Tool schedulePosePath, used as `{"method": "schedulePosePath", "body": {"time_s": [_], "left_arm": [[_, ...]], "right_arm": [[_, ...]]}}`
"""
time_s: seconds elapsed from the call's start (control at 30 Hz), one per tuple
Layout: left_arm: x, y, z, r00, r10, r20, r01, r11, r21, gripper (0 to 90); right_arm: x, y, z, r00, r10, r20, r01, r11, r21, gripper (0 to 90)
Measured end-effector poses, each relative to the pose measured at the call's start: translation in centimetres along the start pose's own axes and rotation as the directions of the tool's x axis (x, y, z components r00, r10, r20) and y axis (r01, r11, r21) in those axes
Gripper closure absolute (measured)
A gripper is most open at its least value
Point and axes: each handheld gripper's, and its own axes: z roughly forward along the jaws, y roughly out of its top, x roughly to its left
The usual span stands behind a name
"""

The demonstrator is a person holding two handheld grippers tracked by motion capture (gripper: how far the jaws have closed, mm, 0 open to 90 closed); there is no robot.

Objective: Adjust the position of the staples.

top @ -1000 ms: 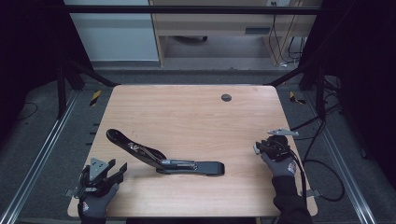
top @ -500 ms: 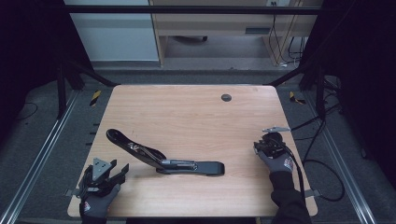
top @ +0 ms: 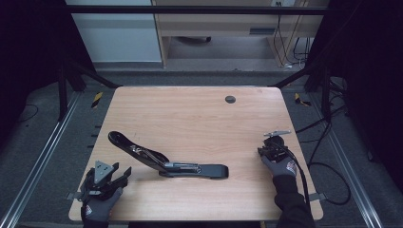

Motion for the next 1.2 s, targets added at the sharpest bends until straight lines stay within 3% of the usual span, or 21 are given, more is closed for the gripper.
{"method": "schedulePosePath", "body": {"time_s": [0.23,0.4,0.6,0.8,1.2], "left_arm": [[0.0,0.0,0.0,1.0000,-0.003,0.001,0.003,1.0000,0.000,46.5],[0.0,0.0,0.0,1.0000,-0.001,0.002,0.001,1.0000,0.002,46.6],[-0.1,0.0,0.1,1.0000,0.006,0.003,-0.006,0.9999,0.009,46.6],[-0.1,0.0,0.1,1.0000,0.006,0.005,-0.006,0.9999,0.010,46.6],[-0.2,0.0,0.1,0.9999,0.013,0.008,-0.013,0.9998,0.013,46.7]], "right_arm": [[-0.1,0.0,0.1,1.0000,0.007,-0.001,-0.007,1.000,0.010,78.1],[0.2,-0.1,-0.9,0.9996,-0.015,-0.024,0.014,1.000,-0.018,78.1],[1.1,-1.1,-2.0,0.9912,-0.086,-0.100,0.083,0.996,-0.040,78.2],[1.6,-2.3,-2.6,0.9845,-0.102,-0.142,0.101,0.995,-0.014,78.2],[1.5,-3.3,-2.2,0.9809,-0.128,-0.147,0.129,0.992,-0.002,77.9]]}}
